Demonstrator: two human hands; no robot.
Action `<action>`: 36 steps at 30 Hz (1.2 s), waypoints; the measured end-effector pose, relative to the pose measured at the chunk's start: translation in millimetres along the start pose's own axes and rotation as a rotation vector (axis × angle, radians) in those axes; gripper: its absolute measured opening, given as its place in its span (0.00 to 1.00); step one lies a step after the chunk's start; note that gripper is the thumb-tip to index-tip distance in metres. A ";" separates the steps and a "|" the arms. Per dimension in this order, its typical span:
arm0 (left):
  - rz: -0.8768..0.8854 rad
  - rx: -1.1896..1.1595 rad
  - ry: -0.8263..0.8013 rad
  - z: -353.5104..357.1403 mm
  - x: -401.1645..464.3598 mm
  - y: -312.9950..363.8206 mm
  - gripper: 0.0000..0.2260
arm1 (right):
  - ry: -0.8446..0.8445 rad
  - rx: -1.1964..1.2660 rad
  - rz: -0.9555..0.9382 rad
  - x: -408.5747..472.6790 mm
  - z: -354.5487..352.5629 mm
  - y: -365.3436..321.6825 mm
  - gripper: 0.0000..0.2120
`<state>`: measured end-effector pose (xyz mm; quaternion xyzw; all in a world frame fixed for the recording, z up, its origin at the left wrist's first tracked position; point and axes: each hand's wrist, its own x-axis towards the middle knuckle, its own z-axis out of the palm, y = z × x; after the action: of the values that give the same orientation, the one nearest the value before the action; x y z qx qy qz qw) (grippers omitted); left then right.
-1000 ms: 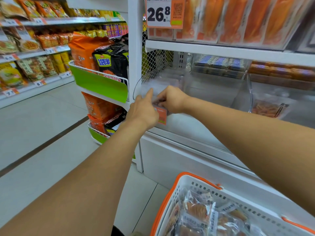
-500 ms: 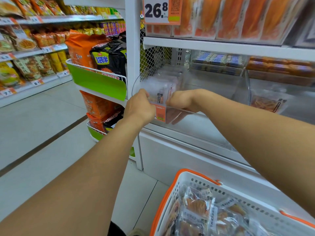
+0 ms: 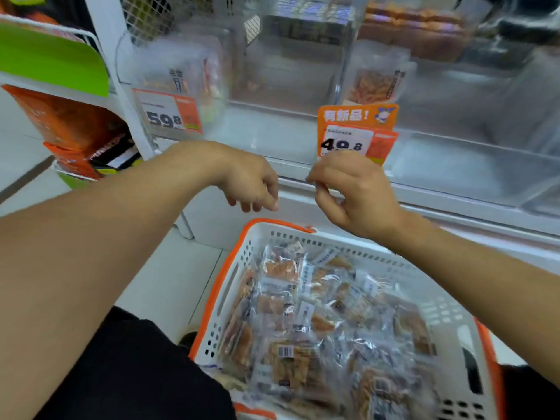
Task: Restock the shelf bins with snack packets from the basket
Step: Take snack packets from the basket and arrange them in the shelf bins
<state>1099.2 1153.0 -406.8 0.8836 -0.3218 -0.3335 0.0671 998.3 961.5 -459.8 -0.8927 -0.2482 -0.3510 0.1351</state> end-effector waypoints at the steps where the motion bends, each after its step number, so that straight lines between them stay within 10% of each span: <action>1: 0.008 0.027 -0.063 8.4 5.2 6.3 0.09 | -0.107 0.040 0.067 -23.6 1.6 6.5 0.08; 6: 0.055 0.195 -0.158 38.8 20.1 37.3 0.13 | -1.356 -0.021 0.644 -118.1 25.4 22.6 0.24; 8: 0.047 0.259 -0.217 46.2 23.3 50.2 0.15 | -1.505 -0.028 0.739 -154.9 32.8 20.0 0.21; 15: 0.060 0.312 -0.209 44.2 21.3 82.6 0.19 | -1.236 0.126 1.049 -181.7 35.2 24.2 0.18; 24: 0.193 0.145 -0.006 28.4 11.9 59.4 0.55 | -0.622 1.376 1.357 -42.7 -53.1 23.3 0.14; 30: 0.427 -0.290 0.234 1.4 2.7 55.5 0.10 | -0.365 1.758 1.347 11.4 -76.2 13.5 0.30; 36: 0.272 -0.674 0.191 -21.5 -14.4 20.2 0.11 | -0.586 1.485 1.177 46.8 -83.4 18.8 0.46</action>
<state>1094.0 1144.0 -375.7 0.7883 -0.3007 -0.3246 0.4276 991.3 927.3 -368.7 -0.6140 0.0543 0.2514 0.7463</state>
